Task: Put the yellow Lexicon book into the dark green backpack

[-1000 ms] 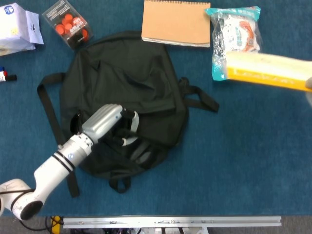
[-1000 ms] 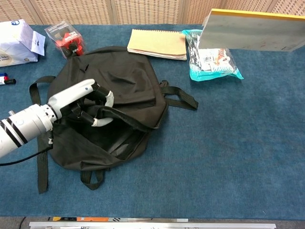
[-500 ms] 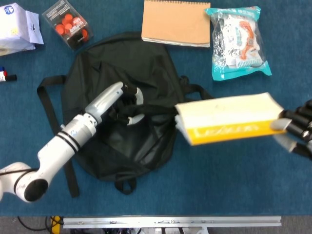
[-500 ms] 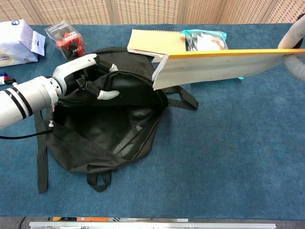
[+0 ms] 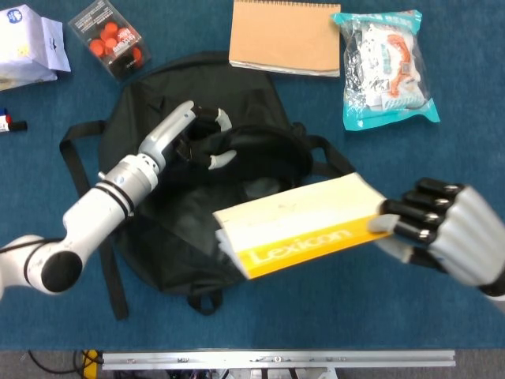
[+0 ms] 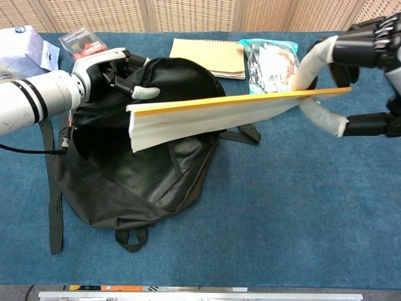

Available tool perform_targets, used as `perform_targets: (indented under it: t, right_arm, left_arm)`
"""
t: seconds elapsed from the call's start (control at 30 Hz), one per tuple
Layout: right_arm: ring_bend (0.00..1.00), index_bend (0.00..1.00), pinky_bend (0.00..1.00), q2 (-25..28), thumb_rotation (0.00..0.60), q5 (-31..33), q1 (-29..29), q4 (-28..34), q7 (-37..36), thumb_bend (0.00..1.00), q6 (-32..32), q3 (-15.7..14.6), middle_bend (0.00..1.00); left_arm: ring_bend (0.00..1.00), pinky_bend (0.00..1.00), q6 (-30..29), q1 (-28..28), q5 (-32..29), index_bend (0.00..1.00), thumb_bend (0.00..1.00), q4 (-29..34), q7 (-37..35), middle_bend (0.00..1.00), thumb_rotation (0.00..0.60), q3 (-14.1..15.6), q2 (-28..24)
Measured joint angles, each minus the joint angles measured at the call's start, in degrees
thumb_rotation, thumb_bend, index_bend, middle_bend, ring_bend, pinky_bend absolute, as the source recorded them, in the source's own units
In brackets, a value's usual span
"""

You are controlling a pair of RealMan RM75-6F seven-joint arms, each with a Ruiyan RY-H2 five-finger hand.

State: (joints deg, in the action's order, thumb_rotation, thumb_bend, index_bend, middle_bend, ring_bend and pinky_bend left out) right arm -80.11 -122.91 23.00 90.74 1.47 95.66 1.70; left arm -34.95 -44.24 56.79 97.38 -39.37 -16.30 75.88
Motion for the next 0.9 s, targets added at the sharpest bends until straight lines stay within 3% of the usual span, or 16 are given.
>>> perform_targets:
  t: [0.4, 0.9]
  right_arm:
    - [0.75, 0.90, 0.75, -11.7, 0.600, 0.4, 7.2, -9.5, -0.4, 0.41, -6.9, 2.0, 0.89]
    - [0.76, 0.91, 0.75, -25.9, 0.600, 2.9, 15.0, -29.3, -6.5, 0.41, -6.8, 3.4, 0.89]
  left_arm:
    - [0.63, 0.62, 5.3, -0.4, -1.8, 0.62, 0.31, 0.3, -1.9, 0.65, 0.600, -3.2, -2.8]
    - [0.63, 0.62, 10.6, 1.3, -0.5, 0.62, 0.31, 0.3, -5.4, 0.65, 0.600, -6.2, -5.5]
